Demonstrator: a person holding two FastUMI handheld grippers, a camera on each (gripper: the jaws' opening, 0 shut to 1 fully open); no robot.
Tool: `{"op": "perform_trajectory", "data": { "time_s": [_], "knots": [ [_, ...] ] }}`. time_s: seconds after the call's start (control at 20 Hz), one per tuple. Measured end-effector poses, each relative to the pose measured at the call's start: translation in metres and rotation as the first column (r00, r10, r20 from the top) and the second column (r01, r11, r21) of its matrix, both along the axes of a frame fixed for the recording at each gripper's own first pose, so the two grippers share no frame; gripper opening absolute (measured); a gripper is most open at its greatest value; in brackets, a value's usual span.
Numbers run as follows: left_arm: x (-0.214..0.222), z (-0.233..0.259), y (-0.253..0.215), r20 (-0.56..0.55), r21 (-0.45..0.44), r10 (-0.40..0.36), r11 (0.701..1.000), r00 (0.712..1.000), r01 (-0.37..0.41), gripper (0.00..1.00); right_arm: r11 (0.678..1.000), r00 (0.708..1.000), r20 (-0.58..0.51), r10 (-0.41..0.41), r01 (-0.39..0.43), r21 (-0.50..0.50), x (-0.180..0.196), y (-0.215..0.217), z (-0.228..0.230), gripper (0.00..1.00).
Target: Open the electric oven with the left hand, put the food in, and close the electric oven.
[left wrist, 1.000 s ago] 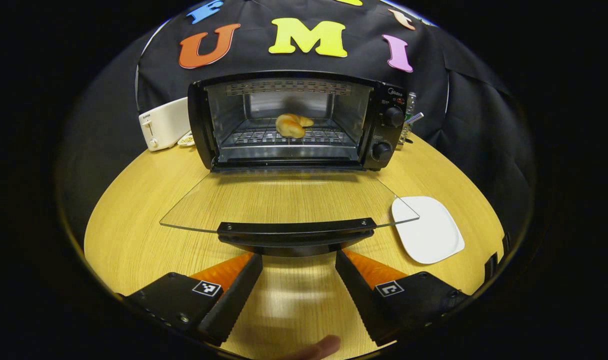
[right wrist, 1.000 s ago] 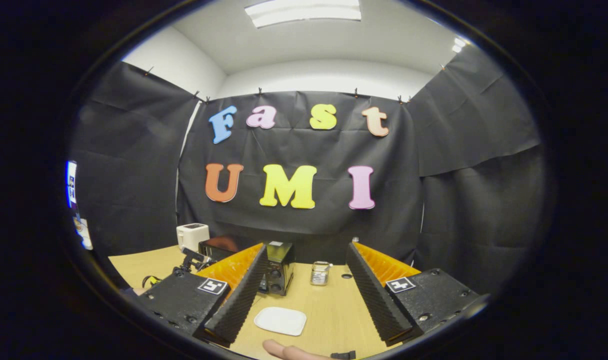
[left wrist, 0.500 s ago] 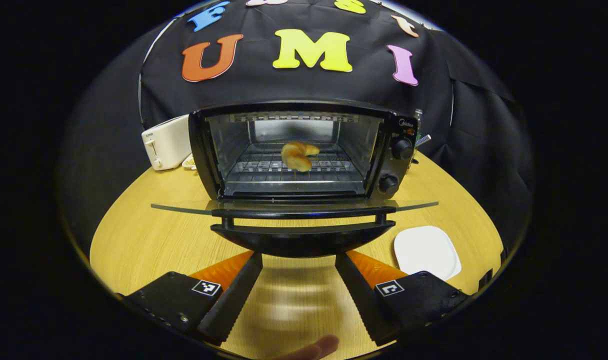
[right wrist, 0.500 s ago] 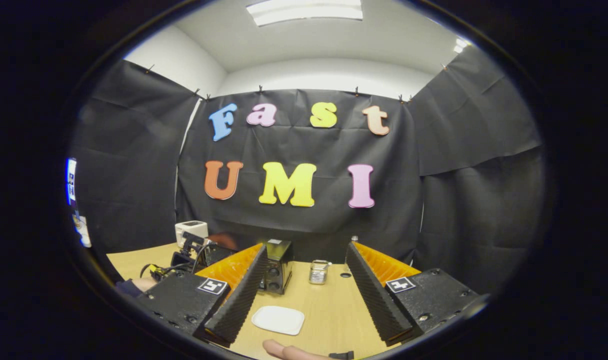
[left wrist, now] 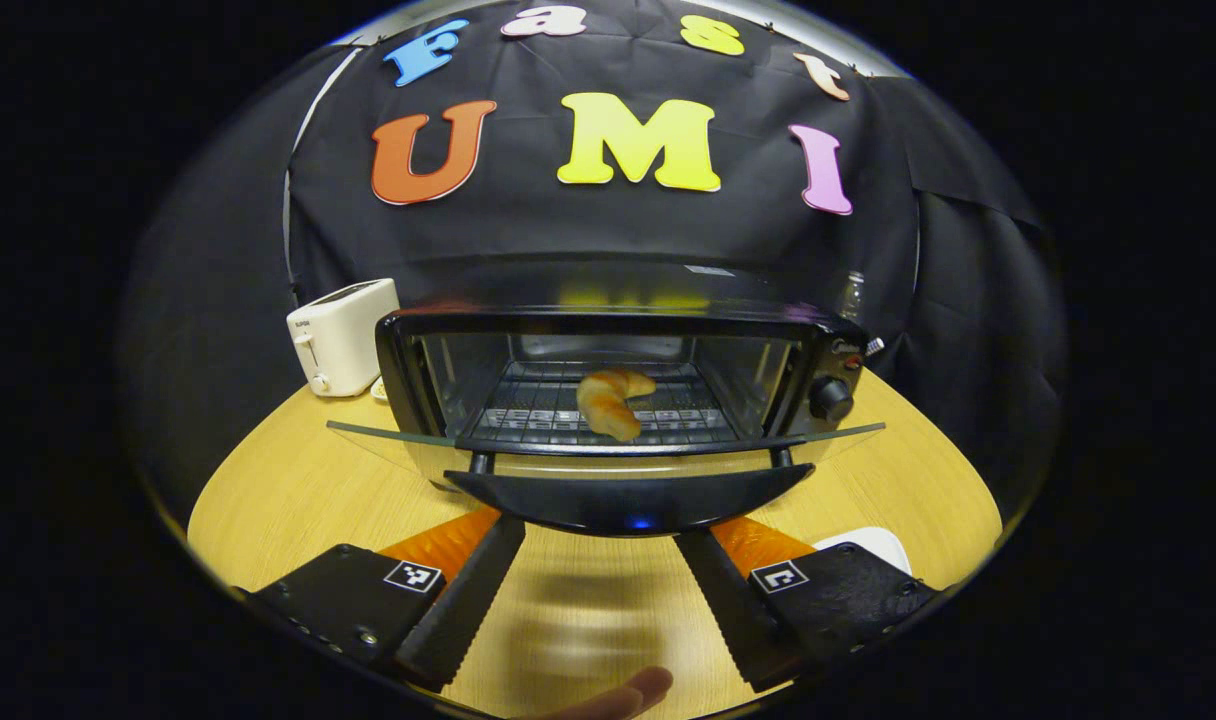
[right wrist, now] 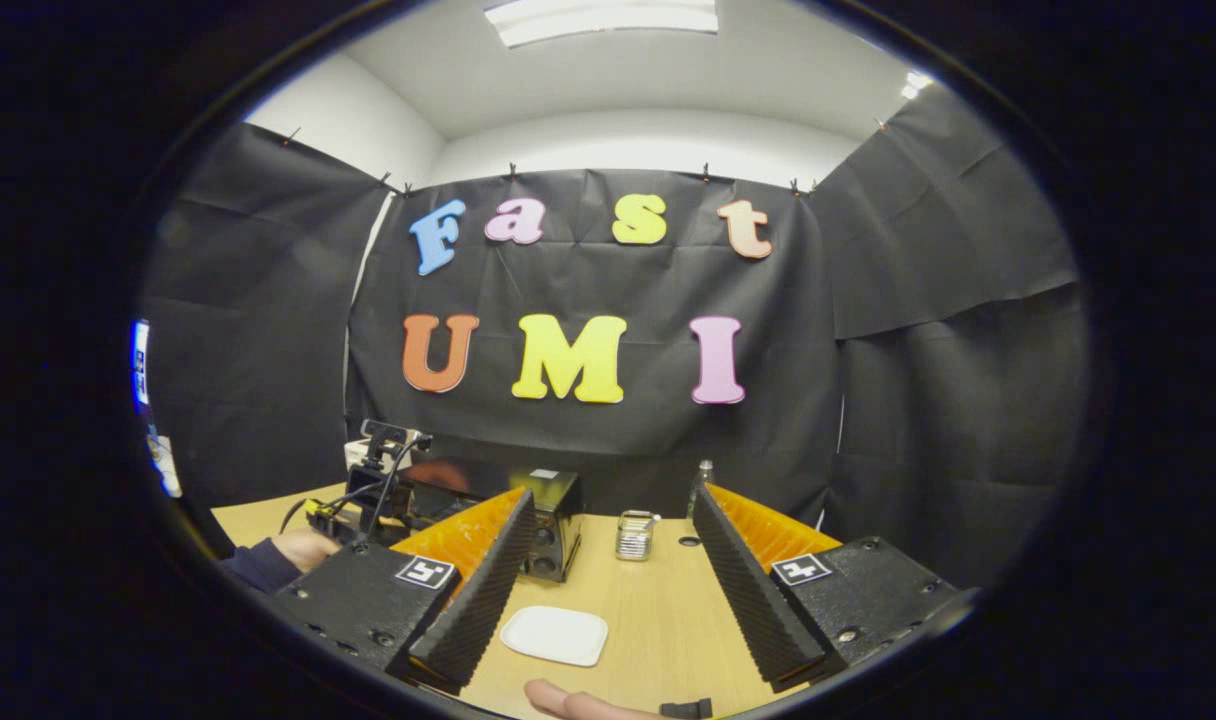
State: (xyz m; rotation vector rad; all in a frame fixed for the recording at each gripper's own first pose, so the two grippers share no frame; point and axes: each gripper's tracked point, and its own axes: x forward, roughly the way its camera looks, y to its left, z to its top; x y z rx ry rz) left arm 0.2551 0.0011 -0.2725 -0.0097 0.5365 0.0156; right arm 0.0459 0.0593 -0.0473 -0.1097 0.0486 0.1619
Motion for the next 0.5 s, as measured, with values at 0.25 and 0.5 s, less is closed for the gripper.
{"op": "perform_trajectory", "data": {
  "time_s": [0.25, 0.5],
  "knots": [
    [0.029, 0.024, -0.005, 0.085, -0.102, 0.008, 0.995, 0.996, 0.001, 0.94, 1.0, 1.0, 0.002, -0.022, 0.022, 0.002, 0.001, -0.011, 0.0, 0.96],
    [0.02, 0.056, 0.01, 0.164, -0.112, 0.045, 0.993, 0.985, -0.026, 0.94, 0.999, 0.999, -0.006, -0.038, 0.039, 0.009, 0.0, -0.018, -0.006, 0.96]
  ]
}}
